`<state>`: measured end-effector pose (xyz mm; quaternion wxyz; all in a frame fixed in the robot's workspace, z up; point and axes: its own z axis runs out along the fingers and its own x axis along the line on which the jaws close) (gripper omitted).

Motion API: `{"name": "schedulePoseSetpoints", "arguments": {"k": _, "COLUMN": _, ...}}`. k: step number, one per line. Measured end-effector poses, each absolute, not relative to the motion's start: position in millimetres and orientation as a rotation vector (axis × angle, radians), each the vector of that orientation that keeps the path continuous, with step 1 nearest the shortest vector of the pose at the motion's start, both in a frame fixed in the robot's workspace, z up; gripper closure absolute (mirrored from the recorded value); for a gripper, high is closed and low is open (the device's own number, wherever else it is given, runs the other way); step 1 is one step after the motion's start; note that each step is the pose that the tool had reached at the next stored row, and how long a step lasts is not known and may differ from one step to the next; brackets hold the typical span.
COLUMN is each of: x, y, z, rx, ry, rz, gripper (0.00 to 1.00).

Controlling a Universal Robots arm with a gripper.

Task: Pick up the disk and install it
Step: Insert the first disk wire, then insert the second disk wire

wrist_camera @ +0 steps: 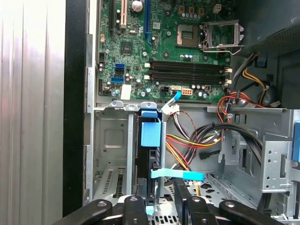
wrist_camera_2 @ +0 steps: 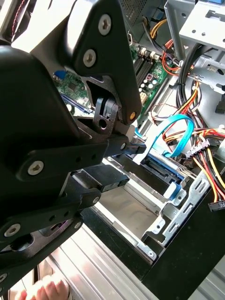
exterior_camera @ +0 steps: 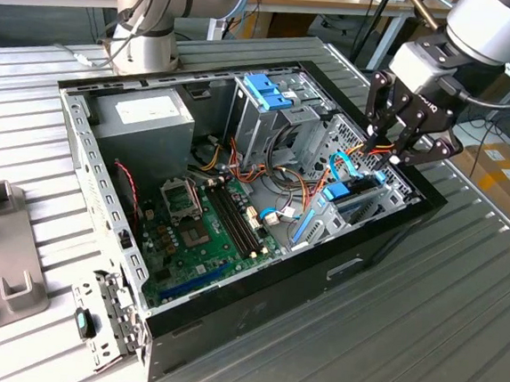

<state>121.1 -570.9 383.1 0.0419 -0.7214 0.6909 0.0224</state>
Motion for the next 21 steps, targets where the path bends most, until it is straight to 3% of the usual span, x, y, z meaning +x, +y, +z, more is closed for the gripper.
{"name": "schedulePoseSetpoints", "arguments": {"k": 21, "x": 121.1, "y": -570.9, "z": 386.7, "rx": -2.208, "ry": 2.114, "rz": 0.069, "gripper": 0.63}}
